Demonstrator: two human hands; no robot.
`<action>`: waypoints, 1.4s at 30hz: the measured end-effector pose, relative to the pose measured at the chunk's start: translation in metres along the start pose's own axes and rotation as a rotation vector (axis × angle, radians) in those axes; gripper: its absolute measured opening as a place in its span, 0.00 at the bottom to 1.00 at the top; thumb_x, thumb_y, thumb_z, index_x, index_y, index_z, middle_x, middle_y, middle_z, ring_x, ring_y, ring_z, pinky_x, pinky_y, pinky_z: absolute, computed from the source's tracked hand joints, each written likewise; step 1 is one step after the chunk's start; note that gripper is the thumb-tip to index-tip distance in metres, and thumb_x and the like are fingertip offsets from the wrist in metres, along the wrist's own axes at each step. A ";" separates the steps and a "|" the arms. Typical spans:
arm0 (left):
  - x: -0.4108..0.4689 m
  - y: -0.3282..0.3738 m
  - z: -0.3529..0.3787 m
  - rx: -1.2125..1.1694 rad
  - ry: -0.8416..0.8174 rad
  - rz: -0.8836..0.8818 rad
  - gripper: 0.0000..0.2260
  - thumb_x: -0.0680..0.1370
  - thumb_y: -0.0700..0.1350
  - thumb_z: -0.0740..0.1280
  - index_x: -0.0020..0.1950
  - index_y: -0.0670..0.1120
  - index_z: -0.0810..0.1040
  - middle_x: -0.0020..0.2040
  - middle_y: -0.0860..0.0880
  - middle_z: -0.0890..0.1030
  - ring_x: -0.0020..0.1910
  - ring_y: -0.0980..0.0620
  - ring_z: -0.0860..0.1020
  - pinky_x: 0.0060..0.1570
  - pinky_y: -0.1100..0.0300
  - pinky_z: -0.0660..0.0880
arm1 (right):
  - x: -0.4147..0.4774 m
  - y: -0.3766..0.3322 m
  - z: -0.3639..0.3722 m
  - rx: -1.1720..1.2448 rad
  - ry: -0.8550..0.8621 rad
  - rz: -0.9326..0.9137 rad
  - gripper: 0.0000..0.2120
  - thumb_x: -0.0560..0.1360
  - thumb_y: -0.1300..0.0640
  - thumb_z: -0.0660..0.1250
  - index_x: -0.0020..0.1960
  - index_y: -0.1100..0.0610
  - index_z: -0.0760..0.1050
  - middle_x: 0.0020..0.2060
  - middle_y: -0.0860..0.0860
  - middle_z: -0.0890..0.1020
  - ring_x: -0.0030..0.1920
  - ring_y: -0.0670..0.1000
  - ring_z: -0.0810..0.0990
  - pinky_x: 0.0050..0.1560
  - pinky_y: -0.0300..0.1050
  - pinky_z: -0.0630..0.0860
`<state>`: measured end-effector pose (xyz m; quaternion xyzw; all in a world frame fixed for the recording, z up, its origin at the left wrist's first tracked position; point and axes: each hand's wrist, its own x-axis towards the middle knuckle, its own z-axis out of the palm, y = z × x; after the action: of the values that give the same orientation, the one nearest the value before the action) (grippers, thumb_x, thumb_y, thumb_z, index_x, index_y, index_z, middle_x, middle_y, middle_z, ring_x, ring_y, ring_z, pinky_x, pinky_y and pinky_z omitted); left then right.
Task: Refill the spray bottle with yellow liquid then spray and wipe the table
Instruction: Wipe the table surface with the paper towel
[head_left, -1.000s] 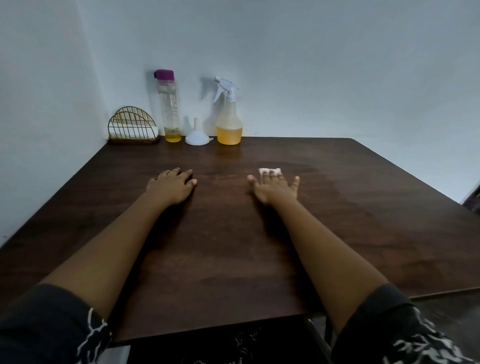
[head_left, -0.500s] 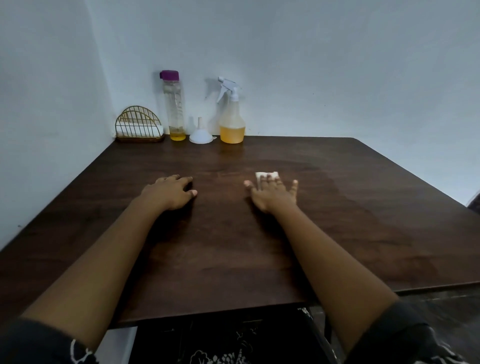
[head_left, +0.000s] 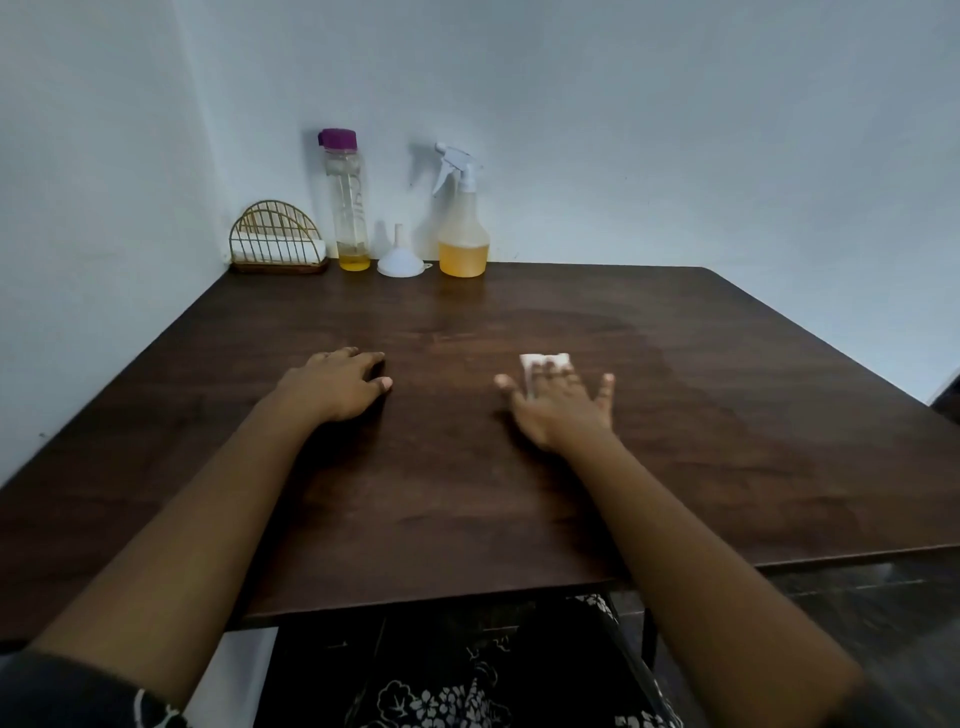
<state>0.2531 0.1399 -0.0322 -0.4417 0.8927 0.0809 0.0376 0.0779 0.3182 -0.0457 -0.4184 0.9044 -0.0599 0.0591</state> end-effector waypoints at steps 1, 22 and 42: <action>0.000 0.000 0.000 0.000 -0.001 -0.001 0.25 0.79 0.61 0.53 0.76 0.58 0.54 0.78 0.48 0.53 0.75 0.42 0.54 0.71 0.40 0.56 | -0.002 0.011 -0.004 0.000 -0.002 0.054 0.39 0.74 0.31 0.35 0.77 0.53 0.42 0.77 0.49 0.44 0.76 0.51 0.40 0.68 0.63 0.29; -0.005 0.006 0.001 0.005 0.020 -0.023 0.26 0.79 0.62 0.51 0.76 0.58 0.54 0.78 0.48 0.54 0.75 0.42 0.54 0.70 0.40 0.57 | -0.054 -0.014 0.009 0.001 0.007 -0.056 0.43 0.72 0.28 0.35 0.77 0.55 0.41 0.77 0.51 0.44 0.76 0.51 0.40 0.68 0.58 0.27; -0.036 0.001 0.006 0.074 0.095 0.005 0.27 0.78 0.63 0.54 0.75 0.58 0.54 0.78 0.49 0.54 0.75 0.43 0.54 0.68 0.39 0.59 | -0.121 -0.035 0.029 0.029 0.059 -0.235 0.49 0.65 0.26 0.30 0.77 0.57 0.41 0.77 0.52 0.43 0.76 0.50 0.37 0.64 0.55 0.23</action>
<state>0.2743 0.1695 -0.0328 -0.4409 0.8971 0.0271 0.0112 0.1865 0.3869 -0.0616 -0.5188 0.8494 -0.0918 0.0309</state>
